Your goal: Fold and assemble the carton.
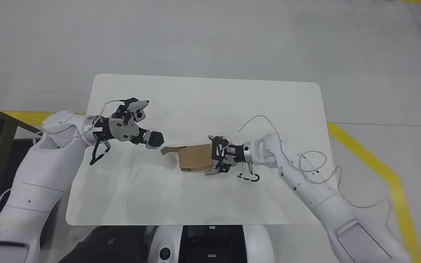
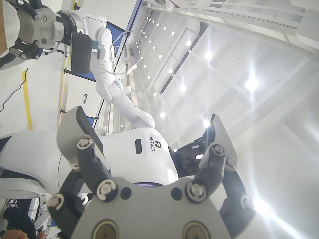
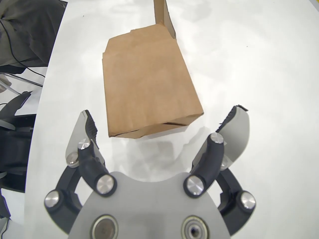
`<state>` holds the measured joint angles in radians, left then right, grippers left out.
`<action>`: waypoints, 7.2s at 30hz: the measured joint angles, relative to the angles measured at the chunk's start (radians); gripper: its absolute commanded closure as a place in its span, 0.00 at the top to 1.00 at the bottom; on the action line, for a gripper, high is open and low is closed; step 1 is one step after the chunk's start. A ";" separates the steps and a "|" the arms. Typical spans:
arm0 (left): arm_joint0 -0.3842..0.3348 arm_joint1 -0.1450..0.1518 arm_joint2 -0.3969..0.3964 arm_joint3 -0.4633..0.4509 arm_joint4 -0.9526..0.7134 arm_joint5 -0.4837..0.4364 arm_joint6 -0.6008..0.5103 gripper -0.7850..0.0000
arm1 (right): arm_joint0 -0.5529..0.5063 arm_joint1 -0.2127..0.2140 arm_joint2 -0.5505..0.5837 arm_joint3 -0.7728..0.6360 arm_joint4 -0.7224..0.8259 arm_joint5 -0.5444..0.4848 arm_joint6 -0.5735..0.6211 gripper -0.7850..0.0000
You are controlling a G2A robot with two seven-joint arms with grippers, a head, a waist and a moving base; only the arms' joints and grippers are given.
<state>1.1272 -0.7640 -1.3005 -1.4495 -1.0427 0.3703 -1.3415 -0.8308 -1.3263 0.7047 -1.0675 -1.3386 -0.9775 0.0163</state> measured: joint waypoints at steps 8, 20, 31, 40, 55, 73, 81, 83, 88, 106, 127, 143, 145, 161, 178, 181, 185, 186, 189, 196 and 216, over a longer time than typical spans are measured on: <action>0.004 -0.002 -0.008 -0.007 0.009 0.009 0.001 1.00 | 0.055 -0.035 -0.059 0.078 -0.005 -0.023 -0.046 0.61; 0.014 -0.004 -0.028 -0.012 0.014 0.008 -0.004 1.00 | 0.064 -0.041 -0.055 0.108 -0.012 -0.024 -0.125 0.35; 0.038 -0.004 -0.052 0.000 0.027 0.004 0.019 1.00 | 0.010 -0.012 0.005 0.047 -0.017 0.008 -0.150 0.39; 0.105 -0.001 -0.082 0.031 -0.013 0.030 0.000 1.00 | -0.095 0.034 0.092 -0.140 -0.048 0.061 -0.138 1.00; 0.335 0.008 -0.155 -0.086 0.030 0.006 0.124 1.00 | -0.299 0.079 0.195 -0.452 -0.036 0.219 -0.045 1.00; 0.394 -0.010 -0.144 -0.021 -0.039 -0.043 0.079 1.00 | -0.375 0.088 0.195 -0.544 -0.037 0.265 -0.066 1.00; 0.453 -0.003 -0.254 -0.124 0.050 -0.253 0.099 1.00 | -0.394 0.092 0.196 -0.563 -0.060 0.278 -0.096 1.00; 0.458 -0.002 -0.276 -0.157 0.075 -0.272 0.118 1.00 | -0.400 0.093 0.196 -0.569 -0.062 0.283 -0.098 1.00; 0.491 -0.002 -0.351 -0.232 0.164 -0.447 0.139 1.00 | -0.420 0.096 0.200 -0.584 -0.064 0.292 -0.109 1.00; 0.492 -0.024 -0.403 -0.240 0.745 -1.122 0.353 1.00 | -0.418 0.091 0.170 -0.560 -0.093 0.341 -0.143 1.00; 0.487 -0.038 -0.414 -0.248 0.916 -1.220 0.515 1.00 | -0.415 0.089 0.171 -0.533 -0.043 0.324 -0.177 1.00; 0.502 -0.077 -0.367 -0.242 1.806 -1.383 1.116 1.00 | -0.415 0.089 0.171 -0.533 -0.043 0.324 -0.177 1.00; 0.520 -0.078 -0.344 -0.242 1.952 -1.383 1.263 1.00 | -0.415 0.089 0.171 -0.533 -0.043 0.324 -0.177 1.00; 0.536 -0.071 -0.301 -0.217 2.222 -1.383 1.592 1.00 | -0.415 0.089 0.171 -0.533 -0.043 0.324 -0.177 1.00; 0.625 -0.078 -0.283 -0.205 2.351 -1.225 1.468 0.82 | -0.415 0.089 0.171 -0.533 -0.043 0.324 -0.177 1.00; 0.627 -0.079 -0.275 -0.198 2.357 -1.225 1.469 0.65 | -0.415 0.089 0.171 -0.533 -0.043 0.324 -0.177 1.00; 0.630 -0.081 -0.267 -0.193 2.370 -1.216 1.467 0.34 | -0.415 0.089 0.171 -0.533 -0.043 0.324 -0.177 1.00; 0.629 -0.081 -0.264 -0.190 2.372 -1.211 1.462 0.20 | -0.415 0.089 0.171 -0.533 -0.043 0.324 -0.177 1.00; 0.618 -0.083 -0.250 -0.178 2.372 -1.201 1.443 0.00 | -0.415 0.089 0.171 -0.533 -0.043 0.324 -0.177 1.00; 0.611 -0.084 -0.249 -0.171 2.364 -1.206 1.435 0.00 | -0.415 0.089 0.171 -0.533 -0.043 0.324 -0.177 1.00; 0.679 -0.063 -0.432 -0.387 2.496 -1.224 1.423 0.00 | -0.416 0.089 0.171 -0.537 -0.044 0.329 -0.175 1.00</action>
<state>1.8066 -0.8274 -1.7322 -1.8366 1.4534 -0.8535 0.0816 -1.2468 -1.2376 0.8756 -1.6043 -1.3827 -0.6488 -0.1583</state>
